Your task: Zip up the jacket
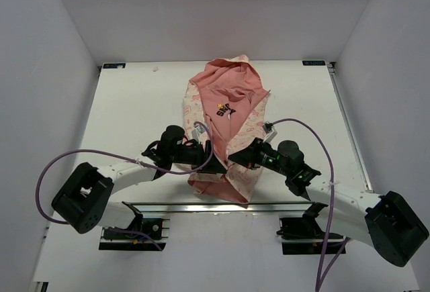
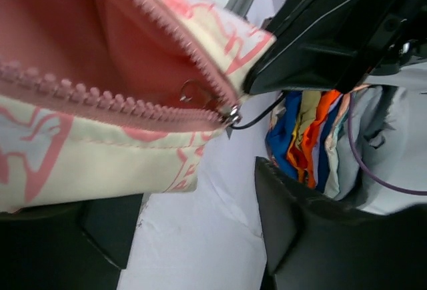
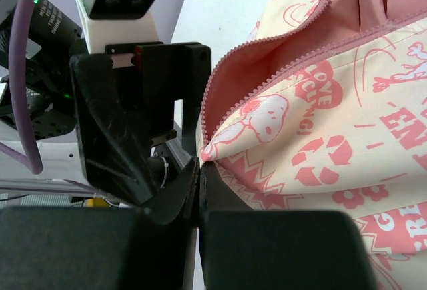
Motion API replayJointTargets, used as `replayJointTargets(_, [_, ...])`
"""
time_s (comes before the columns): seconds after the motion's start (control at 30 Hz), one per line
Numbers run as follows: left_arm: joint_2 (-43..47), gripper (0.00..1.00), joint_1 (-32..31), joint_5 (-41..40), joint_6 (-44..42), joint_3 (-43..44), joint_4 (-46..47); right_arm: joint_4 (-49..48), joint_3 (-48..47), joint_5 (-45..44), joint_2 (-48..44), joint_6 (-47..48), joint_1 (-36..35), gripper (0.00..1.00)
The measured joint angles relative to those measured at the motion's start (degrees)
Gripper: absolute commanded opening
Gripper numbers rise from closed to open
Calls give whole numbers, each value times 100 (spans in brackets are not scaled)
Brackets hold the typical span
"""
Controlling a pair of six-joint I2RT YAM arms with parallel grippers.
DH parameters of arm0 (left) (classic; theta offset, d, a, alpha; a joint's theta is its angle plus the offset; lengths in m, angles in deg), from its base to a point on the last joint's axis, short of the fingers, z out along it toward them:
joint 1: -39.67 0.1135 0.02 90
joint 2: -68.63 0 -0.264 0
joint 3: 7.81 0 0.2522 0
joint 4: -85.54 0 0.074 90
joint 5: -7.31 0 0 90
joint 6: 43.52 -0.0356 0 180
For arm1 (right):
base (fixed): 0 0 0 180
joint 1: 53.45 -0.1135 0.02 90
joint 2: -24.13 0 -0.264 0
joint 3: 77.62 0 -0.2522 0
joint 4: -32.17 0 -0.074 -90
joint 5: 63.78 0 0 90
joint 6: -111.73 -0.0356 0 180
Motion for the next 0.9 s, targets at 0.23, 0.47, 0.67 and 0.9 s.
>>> replayJointTargets(0.23, [-79, 5, 9, 127, 210, 26, 474, -7, 0, 76, 127, -7, 4, 0])
replayJointTargets(0.47, [-63, 0, 13, 140, 188, 37, 365, 354, -149, 186, 120, 260, 15, 42])
replayJointTargets(0.67, [-2, 0, 31, 129, 131, 57, 197, 726, -232, 428, 57, 520, 15, 38])
replayJointTargets(0.9, [0, 0, 59, 140, 85, 122, 72, 927, -232, 579, 48, 581, 15, 26])
